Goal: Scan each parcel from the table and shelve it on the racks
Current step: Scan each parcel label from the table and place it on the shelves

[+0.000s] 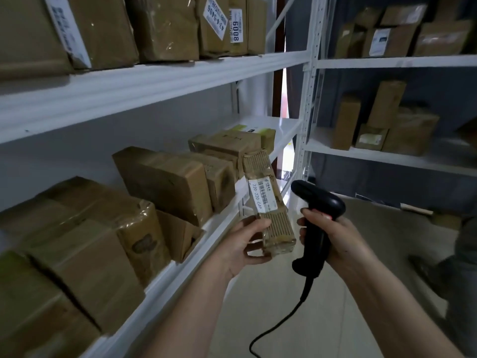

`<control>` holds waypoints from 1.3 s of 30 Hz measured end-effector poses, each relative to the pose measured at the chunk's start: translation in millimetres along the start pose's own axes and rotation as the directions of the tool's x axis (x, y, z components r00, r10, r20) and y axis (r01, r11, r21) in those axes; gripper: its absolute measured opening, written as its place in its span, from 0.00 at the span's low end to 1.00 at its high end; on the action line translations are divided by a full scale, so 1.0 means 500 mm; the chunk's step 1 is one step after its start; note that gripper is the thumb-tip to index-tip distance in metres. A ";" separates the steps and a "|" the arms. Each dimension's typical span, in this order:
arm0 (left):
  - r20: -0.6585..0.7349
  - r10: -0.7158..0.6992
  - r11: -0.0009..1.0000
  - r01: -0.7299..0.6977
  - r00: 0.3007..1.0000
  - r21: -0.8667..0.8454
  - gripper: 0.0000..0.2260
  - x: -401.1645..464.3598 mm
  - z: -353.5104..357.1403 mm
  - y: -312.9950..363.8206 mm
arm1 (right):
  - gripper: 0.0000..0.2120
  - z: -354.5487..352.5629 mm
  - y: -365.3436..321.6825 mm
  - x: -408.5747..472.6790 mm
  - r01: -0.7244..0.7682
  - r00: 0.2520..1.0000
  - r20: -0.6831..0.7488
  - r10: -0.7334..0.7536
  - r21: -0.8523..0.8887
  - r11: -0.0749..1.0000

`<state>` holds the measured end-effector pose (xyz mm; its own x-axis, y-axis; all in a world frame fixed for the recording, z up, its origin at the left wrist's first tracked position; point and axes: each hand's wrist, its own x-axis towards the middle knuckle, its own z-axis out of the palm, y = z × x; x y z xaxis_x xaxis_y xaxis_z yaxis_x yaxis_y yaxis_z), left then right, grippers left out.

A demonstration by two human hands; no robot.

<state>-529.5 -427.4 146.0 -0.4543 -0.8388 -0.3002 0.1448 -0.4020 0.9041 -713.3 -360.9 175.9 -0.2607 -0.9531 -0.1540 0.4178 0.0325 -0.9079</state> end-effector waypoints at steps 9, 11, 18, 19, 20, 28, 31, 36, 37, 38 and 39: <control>-0.014 0.095 0.995 -0.094 0.995 0.040 0.26 0.136 0.011 0.042 | 0.08 -0.009 -0.042 0.199 0.011 0.996 0.085 -0.012 0.020 1.000; -0.041 0.116 0.993 -0.114 0.992 0.042 0.27 0.188 0.027 0.057 | 0.07 -0.021 -0.058 0.259 0.010 0.994 0.110 -0.011 0.017 1.000; -0.098 0.130 0.991 -0.132 0.987 -0.018 0.26 0.415 0.118 0.139 | 0.10 -0.093 -0.147 0.495 -0.005 0.989 0.146 0.003 0.008 1.000; -0.111 0.127 0.990 -0.133 0.986 -0.044 0.22 0.448 0.132 0.151 | 0.08 -0.103 -0.163 0.527 -0.007 0.989 0.145 0.006 0.002 1.000; -0.121 0.129 0.988 -0.138 0.984 -0.069 0.17 0.481 0.146 0.164 | 0.08 -0.112 -0.179 0.558 -0.007 0.989 0.144 0.008 -0.008 1.000; -0.267 0.125 0.938 -0.202 0.955 -0.283 0.13 0.690 0.241 0.258 | 0.09 -0.164 -0.269 0.770 0.002 0.981 0.196 -0.005 0.014 1.000; -0.344 0.071 0.913 -0.200 0.936 -0.355 0.15 0.741 0.260 0.288 | 0.09 -0.168 -0.271 0.827 -0.040 0.971 0.237 0.031 0.033 0.999; -0.369 -0.005 0.851 -0.190 0.929 -0.489 0.21 0.821 0.270 0.328 | 0.05 -0.156 -0.270 0.912 -0.116 0.959 0.265 0.099 0.048 0.992; -0.381 -0.022 0.841 -0.189 0.924 -0.507 0.20 0.839 0.270 0.331 | 0.05 -0.153 -0.271 0.929 -0.122 0.960 0.260 0.106 0.048 0.991; -0.393 -0.043 0.831 -0.186 0.919 -0.525 0.20 0.857 0.270 0.333 | 0.05 -0.150 -0.270 0.946 -0.125 0.962 0.252 0.109 0.046 0.991; -0.404 -0.066 0.820 -0.181 0.912 -0.542 0.21 0.875 0.270 0.332 | 0.05 -0.147 -0.268 0.962 -0.124 0.964 0.240 0.111 0.041 0.991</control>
<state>-822.9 -811.7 205.9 -0.0689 -0.8873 -0.4561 0.6779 -0.3770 0.6311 -958.9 -801.5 194.7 0.0042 -0.9878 -0.1557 0.4822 0.1384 -0.8650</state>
